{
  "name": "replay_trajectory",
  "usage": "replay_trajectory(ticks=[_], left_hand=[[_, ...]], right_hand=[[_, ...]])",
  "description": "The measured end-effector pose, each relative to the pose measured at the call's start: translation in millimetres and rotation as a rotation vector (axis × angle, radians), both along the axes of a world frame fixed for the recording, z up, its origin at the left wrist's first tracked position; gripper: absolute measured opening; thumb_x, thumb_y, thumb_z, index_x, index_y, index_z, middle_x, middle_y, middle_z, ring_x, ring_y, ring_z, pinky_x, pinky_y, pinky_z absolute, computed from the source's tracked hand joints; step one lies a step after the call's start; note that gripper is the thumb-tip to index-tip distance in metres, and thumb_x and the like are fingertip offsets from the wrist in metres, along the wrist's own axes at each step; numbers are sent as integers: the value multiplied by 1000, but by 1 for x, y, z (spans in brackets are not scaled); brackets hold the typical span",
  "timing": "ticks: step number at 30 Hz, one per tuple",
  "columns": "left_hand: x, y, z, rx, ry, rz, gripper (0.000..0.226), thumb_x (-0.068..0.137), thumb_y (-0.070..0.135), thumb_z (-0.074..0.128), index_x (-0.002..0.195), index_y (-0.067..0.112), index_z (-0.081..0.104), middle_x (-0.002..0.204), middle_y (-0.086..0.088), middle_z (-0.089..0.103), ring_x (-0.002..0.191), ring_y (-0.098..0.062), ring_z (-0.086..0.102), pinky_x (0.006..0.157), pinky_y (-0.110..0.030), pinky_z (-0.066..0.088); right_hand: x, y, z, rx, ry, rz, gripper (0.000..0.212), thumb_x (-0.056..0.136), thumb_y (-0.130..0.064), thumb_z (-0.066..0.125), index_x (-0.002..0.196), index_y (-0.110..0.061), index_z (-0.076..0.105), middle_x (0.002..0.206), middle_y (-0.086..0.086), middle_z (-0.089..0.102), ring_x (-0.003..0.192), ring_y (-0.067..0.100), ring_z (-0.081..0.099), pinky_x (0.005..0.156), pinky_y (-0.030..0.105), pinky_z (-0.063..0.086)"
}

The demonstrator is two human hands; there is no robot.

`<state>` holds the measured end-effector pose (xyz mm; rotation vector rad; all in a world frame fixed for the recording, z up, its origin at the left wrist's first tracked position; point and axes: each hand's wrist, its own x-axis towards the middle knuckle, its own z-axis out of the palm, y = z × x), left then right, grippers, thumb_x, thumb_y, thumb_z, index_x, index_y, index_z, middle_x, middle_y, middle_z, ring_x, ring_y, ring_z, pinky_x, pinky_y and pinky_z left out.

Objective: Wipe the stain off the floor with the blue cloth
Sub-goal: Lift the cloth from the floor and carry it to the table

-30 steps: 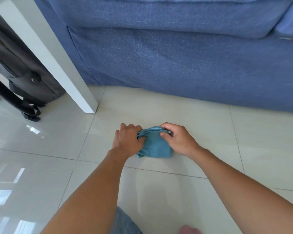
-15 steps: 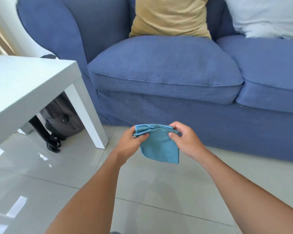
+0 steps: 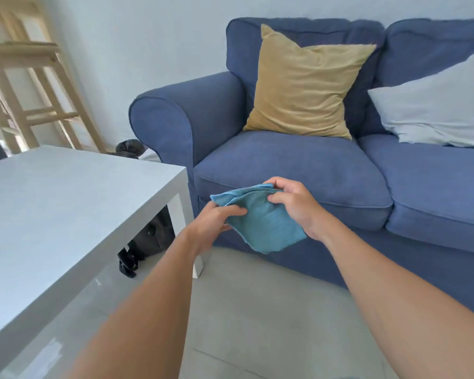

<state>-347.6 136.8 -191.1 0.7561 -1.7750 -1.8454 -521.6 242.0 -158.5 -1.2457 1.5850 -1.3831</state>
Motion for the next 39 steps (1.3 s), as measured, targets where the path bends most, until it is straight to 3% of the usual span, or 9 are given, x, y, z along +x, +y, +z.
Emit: replay_trajectory(ticks=[5,10,17,20,24,27,29,36,39], left_hand=[[28,-1,19,57,37,19,53,75,18,67,127,19,64,125,-6,71,113,-27,67,103,-48,50],[57,-7,40,70,166,186,34,88,-1,56,118,10,63,101,-4,74,87,-22,71,70,-34,59],[126,-15,65,-45,121,486,23,91,2,59,113,9,60,104,-10,70,86,-24,68,63,-35,55],[179,-19,74,-91,24,603,28,93,4,58,121,7,57,103,-8,68,83,-21,67,54,-30,54],[252,-29,80,-96,-89,744,28,92,3,59,120,4,57,107,-13,67,85,-24,68,59,-32,59],[301,-32,74,-61,-145,868,24,91,1,59,114,4,59,105,-14,68,85,-27,69,57,-32,59],[326,-34,71,-42,-161,939,21,89,0,59,109,3,62,102,-16,68,82,-27,68,55,-32,57],[363,-48,56,-106,-407,1060,15,78,6,58,92,4,64,80,-8,63,69,-25,58,57,-30,52],[359,-54,53,-177,-597,1105,36,72,18,60,105,6,61,95,-7,64,76,-23,58,57,-26,43]], right_hand=[[26,-7,34,-46,-19,63,20,93,4,52,100,-4,69,87,7,70,78,18,65,70,26,52],[44,-15,52,-29,-31,22,23,95,0,57,91,-17,72,84,2,73,76,16,69,71,28,56],[108,-58,58,23,51,19,21,93,-5,63,92,-23,74,92,5,75,84,21,68,78,35,54],[153,-88,56,49,141,95,18,91,-12,67,99,-25,76,101,5,77,90,24,72,83,37,55],[220,-134,52,42,244,240,14,91,-16,68,94,-27,76,102,8,78,98,32,72,83,41,57],[268,-165,49,48,281,346,19,91,-14,70,108,-20,75,98,2,71,92,23,67,78,33,53],[297,-183,44,98,240,415,26,91,-12,72,117,-15,73,103,9,70,90,22,65,74,28,51],[346,-219,21,149,301,455,21,85,-10,75,105,-15,76,92,11,73,82,21,65,74,27,50],[347,-223,19,82,415,400,19,84,-16,78,103,-19,77,88,2,68,83,17,63,66,23,45]])
